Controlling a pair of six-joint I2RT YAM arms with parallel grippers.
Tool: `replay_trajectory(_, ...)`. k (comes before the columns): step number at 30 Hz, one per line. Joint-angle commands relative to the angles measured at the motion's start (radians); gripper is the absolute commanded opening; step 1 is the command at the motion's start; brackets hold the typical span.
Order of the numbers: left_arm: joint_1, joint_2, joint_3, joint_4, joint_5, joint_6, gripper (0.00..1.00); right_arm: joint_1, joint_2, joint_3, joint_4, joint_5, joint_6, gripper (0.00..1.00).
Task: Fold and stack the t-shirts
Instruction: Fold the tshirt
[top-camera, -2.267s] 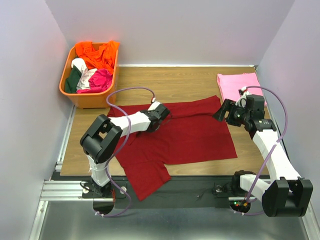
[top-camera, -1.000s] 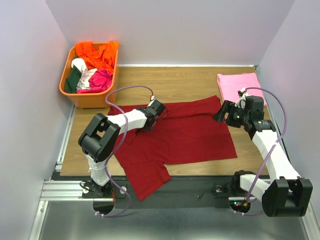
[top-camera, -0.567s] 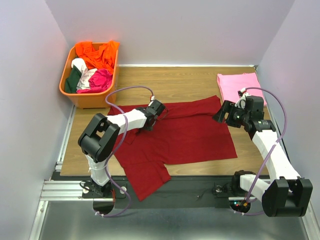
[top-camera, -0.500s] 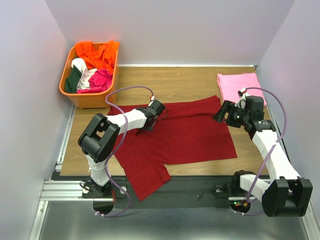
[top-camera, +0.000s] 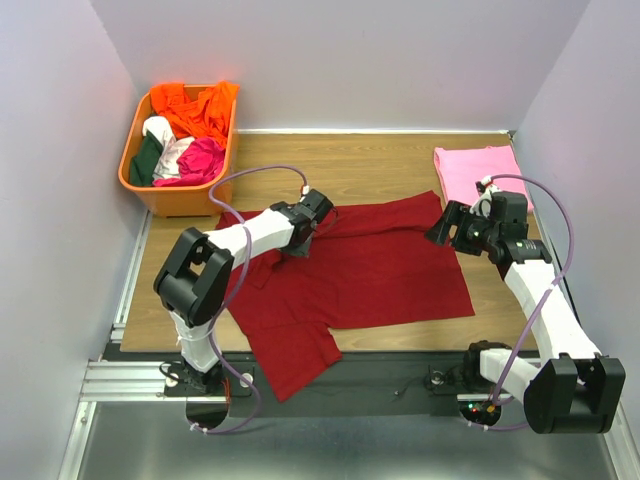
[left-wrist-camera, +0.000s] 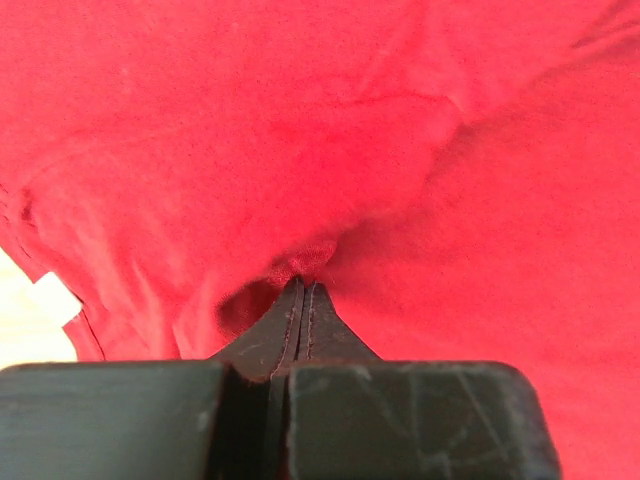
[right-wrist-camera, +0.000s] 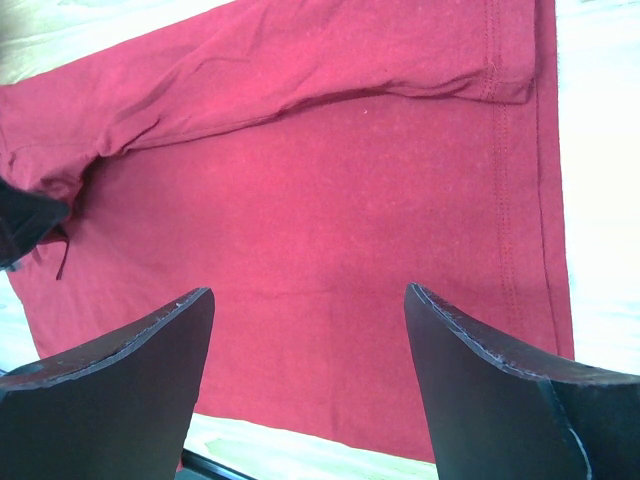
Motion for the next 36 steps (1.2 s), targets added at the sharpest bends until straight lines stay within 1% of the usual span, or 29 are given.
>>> replay_trajectory(1,-0.007,-0.067,0.046,-0.109,0.103,-0.061,0.01,-0.003,-0.02,0.0,0.013,-0.003,-0.007,0.83)
replay_trajectory(10,-0.036,-0.081,0.005,-0.114,0.25,-0.115,0.02,-0.003,-0.021,-0.005,0.013,-0.003,-0.007,0.83)
replay_trajectory(17,-0.052,-0.084,0.0,-0.046,0.331,-0.15,0.04,-0.003,-0.018,-0.007,0.013,-0.009,-0.007,0.83)
replay_trajectory(20,-0.053,-0.08,-0.011,-0.037,0.336,-0.162,0.15,-0.003,-0.021,-0.008,0.013,-0.009,-0.007,0.83)
replay_trajectory(21,-0.053,-0.092,-0.014,-0.04,0.328,-0.175,0.27,-0.003,-0.025,-0.008,0.013,-0.011,-0.007,0.83)
replay_trajectory(23,-0.053,-0.132,-0.027,-0.042,0.311,-0.198,0.38,-0.003,-0.023,-0.008,0.013,-0.011,-0.007,0.83)
replay_trajectory(24,-0.052,-0.152,-0.032,-0.046,0.289,-0.21,0.51,-0.003,-0.022,-0.007,0.013,-0.011,-0.007,0.83)
replay_trajectory(25,-0.052,-0.173,-0.038,-0.048,0.276,-0.222,0.58,-0.003,-0.021,-0.007,0.013,-0.011,-0.007,0.83)
replay_trajectory(26,-0.05,-0.222,-0.049,-0.057,0.24,-0.257,0.66,-0.003,-0.02,-0.008,0.013,-0.013,-0.007,0.83)
replay_trajectory(28,-0.041,-0.282,-0.07,-0.062,0.212,-0.303,0.69,-0.003,-0.02,-0.008,0.013,-0.017,-0.005,0.83)
replay_trajectory(29,-0.02,-0.347,-0.104,-0.057,0.19,-0.351,0.69,-0.003,-0.021,-0.007,0.013,-0.019,-0.005,0.83)
replay_trajectory(31,0.014,-0.42,-0.158,-0.043,0.173,-0.408,0.68,-0.003,-0.023,-0.005,0.013,-0.02,-0.007,0.83)
replay_trajectory(32,0.04,-0.455,-0.226,-0.025,0.17,-0.432,0.68,-0.003,-0.023,-0.005,0.013,-0.025,-0.005,0.83)
replay_trajectory(33,0.065,-0.519,-0.263,-0.013,0.172,-0.47,0.67,-0.003,-0.022,-0.005,0.015,-0.026,-0.005,0.83)
replay_trajectory(34,0.121,-0.546,-0.332,0.0,0.176,-0.483,0.67,-0.003,-0.025,-0.004,0.015,-0.029,-0.005,0.83)
replay_trajectory(36,0.195,-0.598,-0.394,0.029,0.181,-0.497,0.65,-0.003,-0.026,-0.004,0.015,-0.037,-0.005,0.83)
